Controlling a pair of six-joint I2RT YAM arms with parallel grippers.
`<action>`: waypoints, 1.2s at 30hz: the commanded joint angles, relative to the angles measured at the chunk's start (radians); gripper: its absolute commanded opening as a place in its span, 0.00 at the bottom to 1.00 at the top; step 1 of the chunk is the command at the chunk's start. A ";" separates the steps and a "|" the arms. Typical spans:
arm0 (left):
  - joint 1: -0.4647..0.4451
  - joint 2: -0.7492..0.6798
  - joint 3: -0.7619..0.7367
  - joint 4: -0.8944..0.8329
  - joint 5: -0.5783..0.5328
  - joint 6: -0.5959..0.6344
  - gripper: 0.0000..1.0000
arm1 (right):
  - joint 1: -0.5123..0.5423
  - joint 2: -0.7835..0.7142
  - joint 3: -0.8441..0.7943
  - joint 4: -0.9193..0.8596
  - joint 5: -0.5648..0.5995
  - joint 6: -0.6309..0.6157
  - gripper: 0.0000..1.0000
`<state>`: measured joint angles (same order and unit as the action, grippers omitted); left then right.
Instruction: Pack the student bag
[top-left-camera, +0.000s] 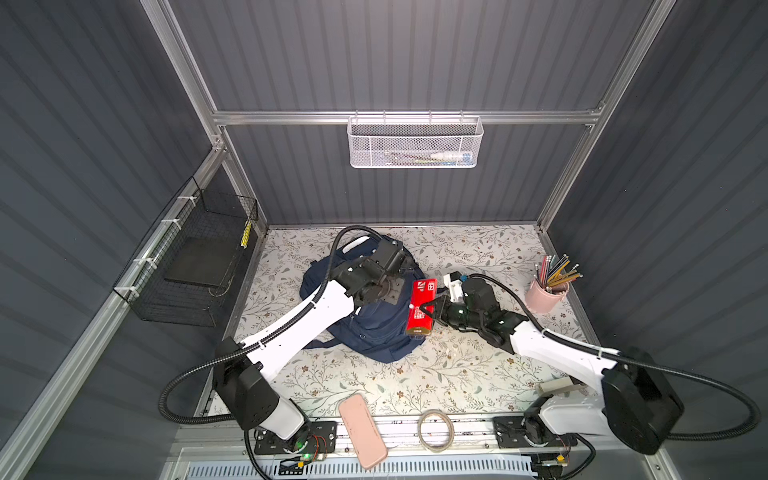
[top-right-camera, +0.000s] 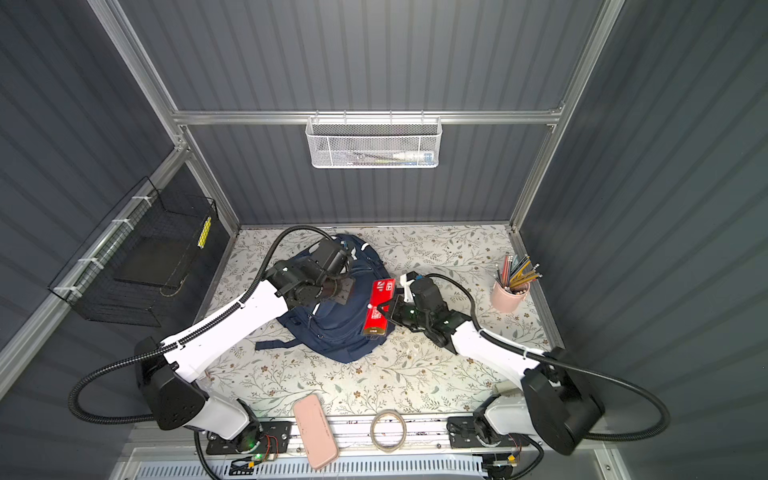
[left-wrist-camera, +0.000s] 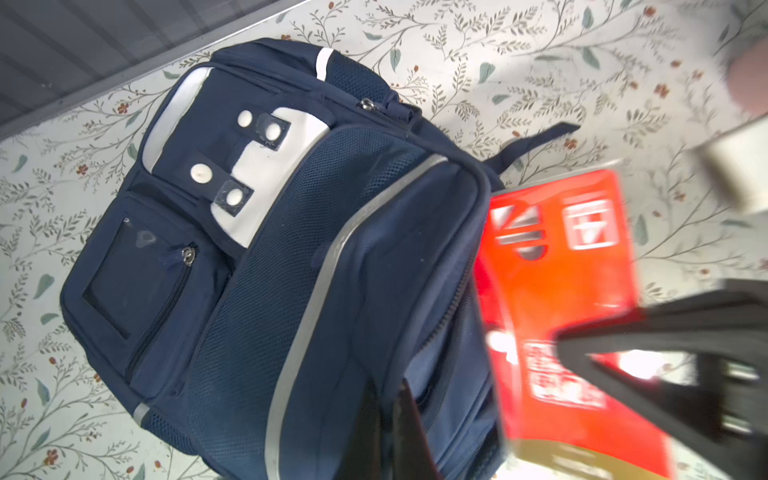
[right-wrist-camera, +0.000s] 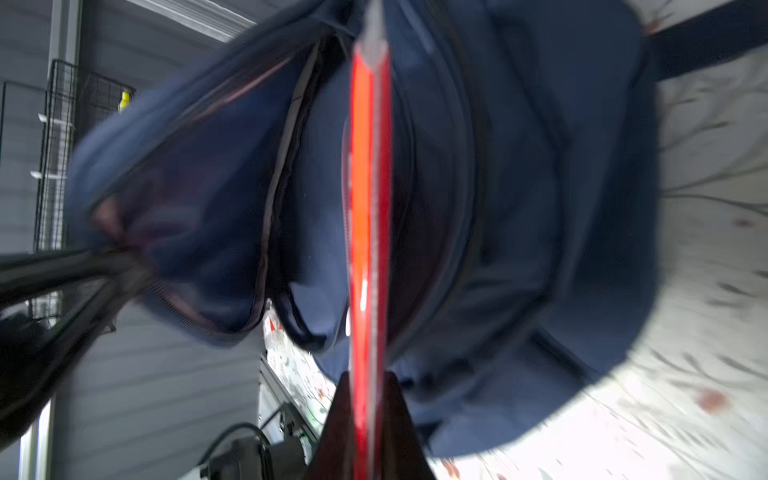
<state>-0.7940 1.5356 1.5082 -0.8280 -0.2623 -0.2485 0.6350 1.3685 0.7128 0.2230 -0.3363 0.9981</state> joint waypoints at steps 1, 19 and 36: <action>-0.015 -0.017 0.066 0.014 0.118 -0.042 0.00 | 0.027 0.082 0.057 0.234 0.038 0.088 0.00; 0.010 0.041 0.177 0.078 0.236 -0.117 0.00 | 0.146 0.466 0.274 0.442 0.238 0.160 0.02; 0.085 -0.014 0.017 0.216 0.307 -0.195 0.00 | 0.167 0.404 0.269 0.135 0.194 0.076 0.57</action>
<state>-0.7124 1.5894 1.5368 -0.7273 -0.0036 -0.4229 0.8074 1.8442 1.0107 0.5259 -0.1322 1.1381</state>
